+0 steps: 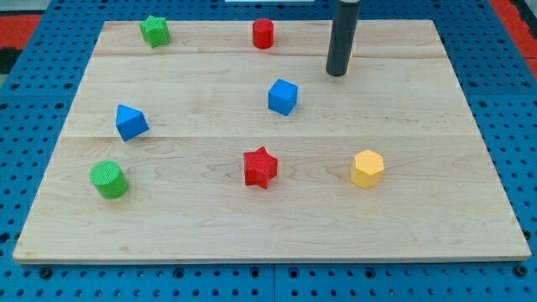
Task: Slide the red circle towards the yellow heart
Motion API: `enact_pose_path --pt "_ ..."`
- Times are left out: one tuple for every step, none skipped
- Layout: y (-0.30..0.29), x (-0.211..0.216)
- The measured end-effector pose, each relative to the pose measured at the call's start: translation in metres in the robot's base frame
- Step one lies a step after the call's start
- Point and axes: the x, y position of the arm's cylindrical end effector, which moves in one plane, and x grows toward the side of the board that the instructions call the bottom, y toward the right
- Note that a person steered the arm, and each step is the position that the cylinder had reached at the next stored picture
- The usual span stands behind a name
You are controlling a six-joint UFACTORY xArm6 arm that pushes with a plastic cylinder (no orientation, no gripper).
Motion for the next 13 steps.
enact_pose_path --pt "0.008 -0.011" --pt "-0.024 0.012" --pt "-0.095 0.016" --pt "-0.145 -0.034" --pt "-0.175 -0.091" --pt "-0.167 -0.111" --pt "-0.121 -0.103" --pt "-0.117 -0.084" --pt "-0.103 -0.071" --pt "-0.069 -0.064" --pt "-0.072 -0.067" --pt "-0.075 -0.067" --pt "-0.094 -0.046"
